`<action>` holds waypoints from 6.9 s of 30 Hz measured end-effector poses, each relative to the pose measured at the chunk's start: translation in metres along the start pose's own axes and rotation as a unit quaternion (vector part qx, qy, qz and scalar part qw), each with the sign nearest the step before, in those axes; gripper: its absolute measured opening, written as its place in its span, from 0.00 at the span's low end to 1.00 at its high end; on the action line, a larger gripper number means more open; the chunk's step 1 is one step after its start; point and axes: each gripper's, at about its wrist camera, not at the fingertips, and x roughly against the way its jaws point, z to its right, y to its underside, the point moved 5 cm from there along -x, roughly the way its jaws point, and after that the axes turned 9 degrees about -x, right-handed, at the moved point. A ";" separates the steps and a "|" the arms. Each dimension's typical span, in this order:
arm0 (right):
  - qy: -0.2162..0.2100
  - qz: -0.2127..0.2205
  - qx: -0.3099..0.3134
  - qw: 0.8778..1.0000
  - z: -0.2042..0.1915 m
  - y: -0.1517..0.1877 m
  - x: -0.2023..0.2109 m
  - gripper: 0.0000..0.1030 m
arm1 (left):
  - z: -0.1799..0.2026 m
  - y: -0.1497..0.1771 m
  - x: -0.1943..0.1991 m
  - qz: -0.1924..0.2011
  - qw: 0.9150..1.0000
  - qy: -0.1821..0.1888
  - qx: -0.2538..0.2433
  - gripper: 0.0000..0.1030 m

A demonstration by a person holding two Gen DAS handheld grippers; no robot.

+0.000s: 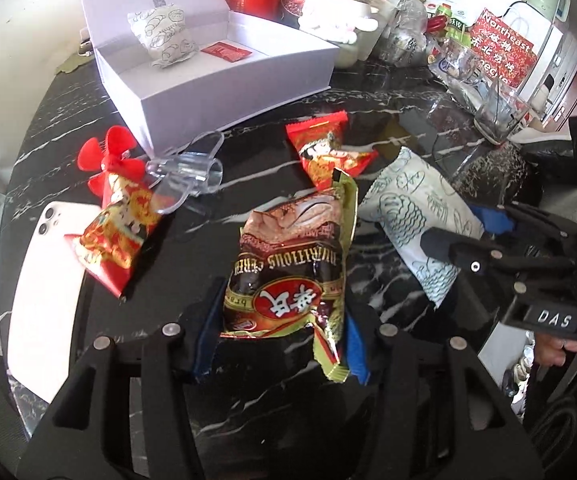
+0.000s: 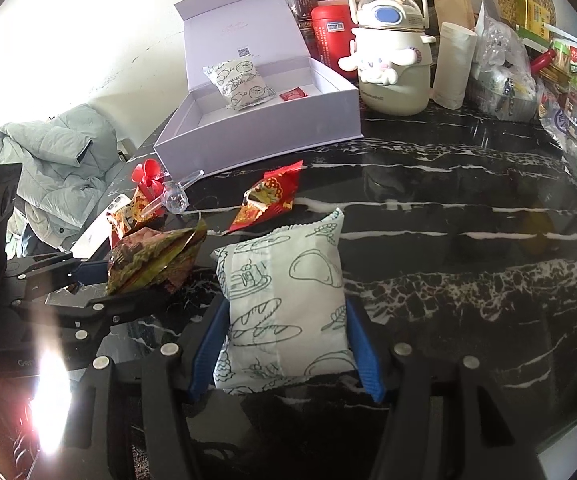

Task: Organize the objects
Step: 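Grasp the red-gold cereal packet with left gripper while right gripper lifts the pouch, then carry the cereal packet with left gripper while right gripper carries the bread-print pouch toward the box, then lower the cereal packet with left gripper while right gripper lowers the pouch into the box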

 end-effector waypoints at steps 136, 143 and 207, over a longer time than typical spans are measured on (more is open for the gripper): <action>-0.028 0.059 0.131 0.989 -0.062 -0.189 -0.043 0.57 | -0.113 -0.170 0.000 0.091 0.993 -0.071 -0.013 0.43; -0.029 0.043 0.134 0.990 -0.061 -0.198 -0.067 0.57 | -0.127 -0.177 -0.020 0.076 0.994 -0.078 -0.013 0.43; 0.027 -0.031 0.138 0.990 -0.039 -0.211 -0.145 0.59 | -0.142 -0.190 -0.110 -0.023 0.995 -0.095 -0.018 0.48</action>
